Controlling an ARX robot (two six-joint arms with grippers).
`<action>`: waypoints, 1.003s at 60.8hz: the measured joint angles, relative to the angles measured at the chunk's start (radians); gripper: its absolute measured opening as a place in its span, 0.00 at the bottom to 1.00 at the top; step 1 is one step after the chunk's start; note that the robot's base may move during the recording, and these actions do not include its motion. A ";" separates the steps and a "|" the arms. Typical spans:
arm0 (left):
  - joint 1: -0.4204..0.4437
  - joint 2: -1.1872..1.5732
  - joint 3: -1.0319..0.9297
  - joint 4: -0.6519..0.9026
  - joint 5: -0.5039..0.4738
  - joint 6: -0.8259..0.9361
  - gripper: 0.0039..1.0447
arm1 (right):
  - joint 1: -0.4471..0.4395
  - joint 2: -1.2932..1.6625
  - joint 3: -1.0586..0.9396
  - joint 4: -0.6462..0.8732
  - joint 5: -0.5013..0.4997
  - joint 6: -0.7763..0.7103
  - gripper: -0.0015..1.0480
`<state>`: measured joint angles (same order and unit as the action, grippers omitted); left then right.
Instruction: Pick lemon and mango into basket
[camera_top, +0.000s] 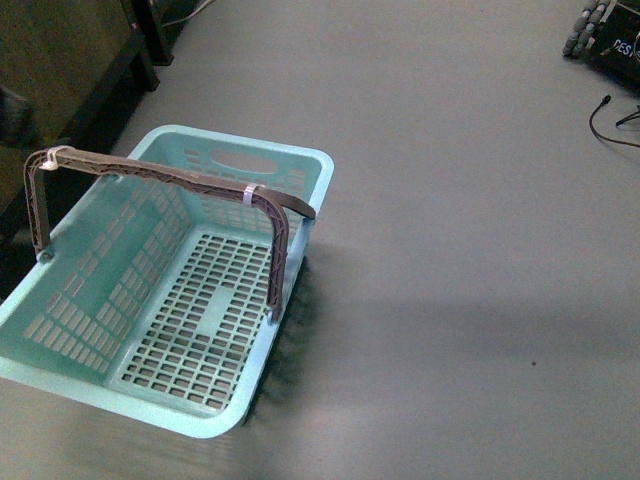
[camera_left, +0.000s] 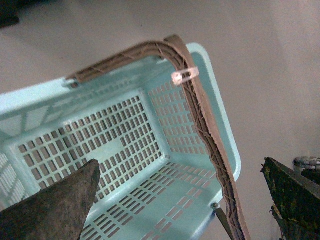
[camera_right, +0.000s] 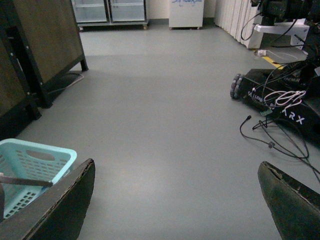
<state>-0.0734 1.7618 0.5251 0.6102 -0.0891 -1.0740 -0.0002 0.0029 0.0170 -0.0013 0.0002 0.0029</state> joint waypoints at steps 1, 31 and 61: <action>-0.010 0.031 0.024 0.000 0.000 -0.010 0.94 | 0.000 0.000 0.000 0.000 0.000 0.000 0.92; -0.159 0.462 0.494 -0.101 -0.014 -0.150 0.79 | 0.000 0.000 0.000 0.000 0.000 0.000 0.92; -0.178 0.517 0.583 -0.124 -0.031 -0.330 0.05 | 0.000 0.000 0.000 0.000 0.000 0.000 0.92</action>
<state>-0.2512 2.2784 1.1084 0.4858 -0.1200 -1.4036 -0.0002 0.0029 0.0170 -0.0013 0.0002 0.0029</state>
